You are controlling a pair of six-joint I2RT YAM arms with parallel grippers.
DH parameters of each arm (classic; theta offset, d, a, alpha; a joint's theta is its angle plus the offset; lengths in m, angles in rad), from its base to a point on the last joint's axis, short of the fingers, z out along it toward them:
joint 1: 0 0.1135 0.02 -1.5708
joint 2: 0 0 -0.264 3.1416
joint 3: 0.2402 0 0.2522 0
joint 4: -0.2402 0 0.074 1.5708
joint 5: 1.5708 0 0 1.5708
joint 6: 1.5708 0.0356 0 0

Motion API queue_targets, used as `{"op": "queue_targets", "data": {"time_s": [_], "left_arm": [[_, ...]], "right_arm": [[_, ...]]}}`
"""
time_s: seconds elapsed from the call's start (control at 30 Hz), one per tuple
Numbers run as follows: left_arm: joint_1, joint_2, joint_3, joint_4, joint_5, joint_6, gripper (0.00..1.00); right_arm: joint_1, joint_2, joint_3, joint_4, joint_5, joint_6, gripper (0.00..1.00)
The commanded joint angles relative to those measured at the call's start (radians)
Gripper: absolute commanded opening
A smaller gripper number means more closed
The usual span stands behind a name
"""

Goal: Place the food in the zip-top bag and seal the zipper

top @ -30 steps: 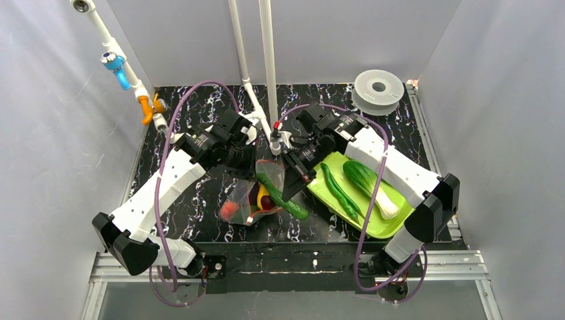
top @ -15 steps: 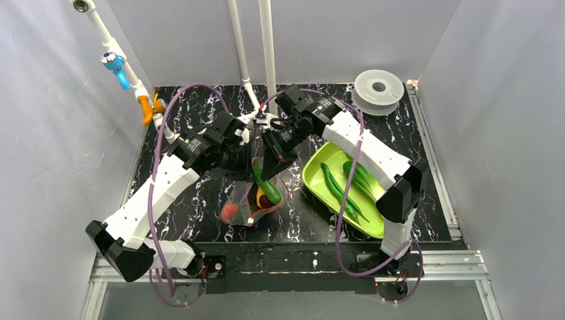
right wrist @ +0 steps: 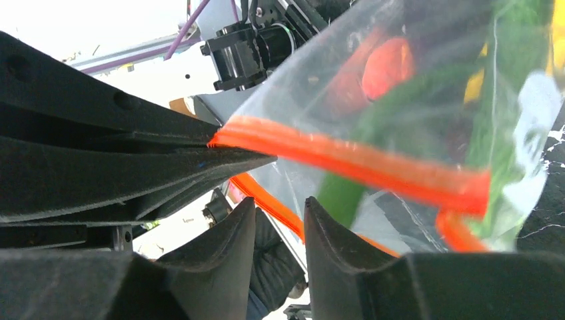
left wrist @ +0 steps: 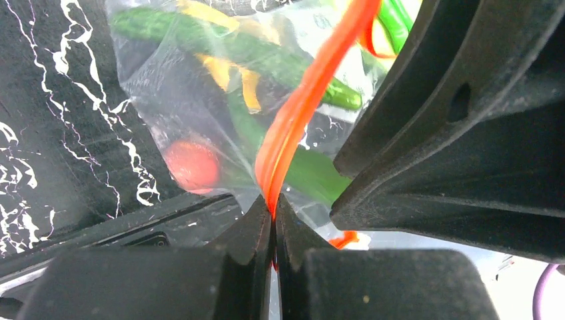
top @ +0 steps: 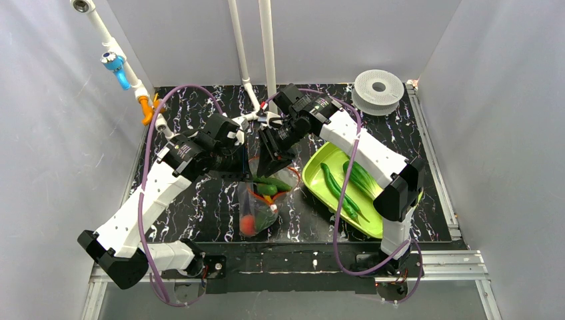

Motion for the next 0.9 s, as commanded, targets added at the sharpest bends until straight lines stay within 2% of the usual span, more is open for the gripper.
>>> {"op": "queue_targets", "data": {"time_s": [0.0, 0.1, 0.2, 0.4, 0.53, 0.87], "left_arm": [[0.000, -0.008, 0.027, -0.001, 0.016, 0.020, 0.00], [0.002, -0.006, 0.022, -0.002, 0.025, 0.026, 0.00], [0.004, -0.002, 0.024, -0.005, 0.024, 0.034, 0.00], [0.010, -0.002, 0.024, 0.002, 0.012, 0.032, 0.00], [0.013, -0.005, 0.032, 0.005, -0.009, 0.009, 0.00], [0.024, -0.091, 0.040, 0.022, -0.269, -0.242, 0.00]], "right_arm": [[-0.002, -0.010, 0.027, 0.071, 0.025, 0.039, 0.40], [-0.001, 0.001, 0.015, 0.097, 0.031, 0.054, 0.46], [-0.001, 0.010, 0.046, 0.053, 0.051, 0.027, 0.49], [-0.001, -0.069, -0.001, 0.037, 0.157, -0.055, 0.58], [-0.001, -0.134, -0.028, 0.048, 0.181, -0.092, 0.60], [0.037, -0.356, -0.211, 0.204, 0.289, -0.123, 0.62]]}}
